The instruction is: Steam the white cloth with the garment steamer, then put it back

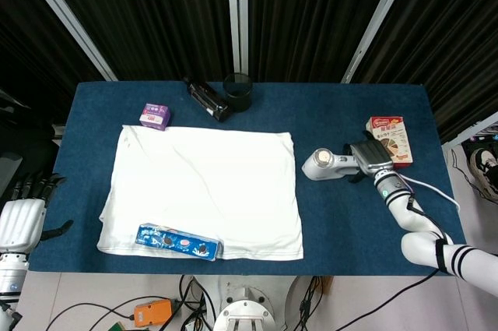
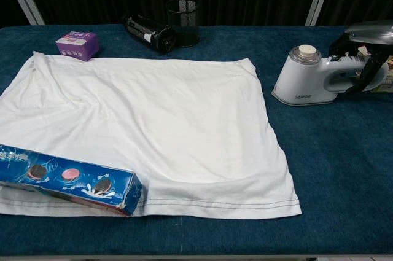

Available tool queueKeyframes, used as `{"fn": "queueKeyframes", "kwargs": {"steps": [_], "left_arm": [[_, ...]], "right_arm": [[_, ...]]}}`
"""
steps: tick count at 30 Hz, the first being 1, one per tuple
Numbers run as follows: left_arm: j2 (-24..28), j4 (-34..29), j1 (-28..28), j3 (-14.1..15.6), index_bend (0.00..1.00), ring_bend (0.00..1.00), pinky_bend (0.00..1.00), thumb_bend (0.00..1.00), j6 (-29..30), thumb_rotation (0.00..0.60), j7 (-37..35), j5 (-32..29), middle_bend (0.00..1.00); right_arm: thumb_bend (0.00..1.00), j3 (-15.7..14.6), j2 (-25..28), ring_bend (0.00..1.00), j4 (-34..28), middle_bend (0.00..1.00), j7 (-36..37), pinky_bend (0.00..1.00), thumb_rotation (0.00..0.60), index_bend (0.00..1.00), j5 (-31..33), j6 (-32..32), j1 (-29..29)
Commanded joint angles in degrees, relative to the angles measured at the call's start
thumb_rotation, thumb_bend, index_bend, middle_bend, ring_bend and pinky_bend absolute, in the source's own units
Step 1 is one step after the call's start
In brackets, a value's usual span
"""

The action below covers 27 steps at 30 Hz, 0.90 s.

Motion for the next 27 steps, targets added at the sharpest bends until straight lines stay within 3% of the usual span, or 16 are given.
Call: {"fn": "queueKeyframes", "kwargs": {"steps": [1,27], "left_arm": [[0.0,0.0,0.0,0.0,0.19,0.04,0.0,0.09,0.0,0.6,-0.1,0.0,0.14],[-0.7,1.6,0.0,0.2,0.19,0.04,0.0,0.09,-0.3,0.6,-1.5,-0.1,0.14]], "right_arm": [[0.0,-0.2,-0.1,0.53,0.1,0.56,0.7,0.12,0.6,0.55,-0.4,0.1,-0.1],[0.0,-0.9,2.5,0.63,-1.8,0.65,6.7,0.17,0.6,0.68,2.0,-5.7,0.9]]}}
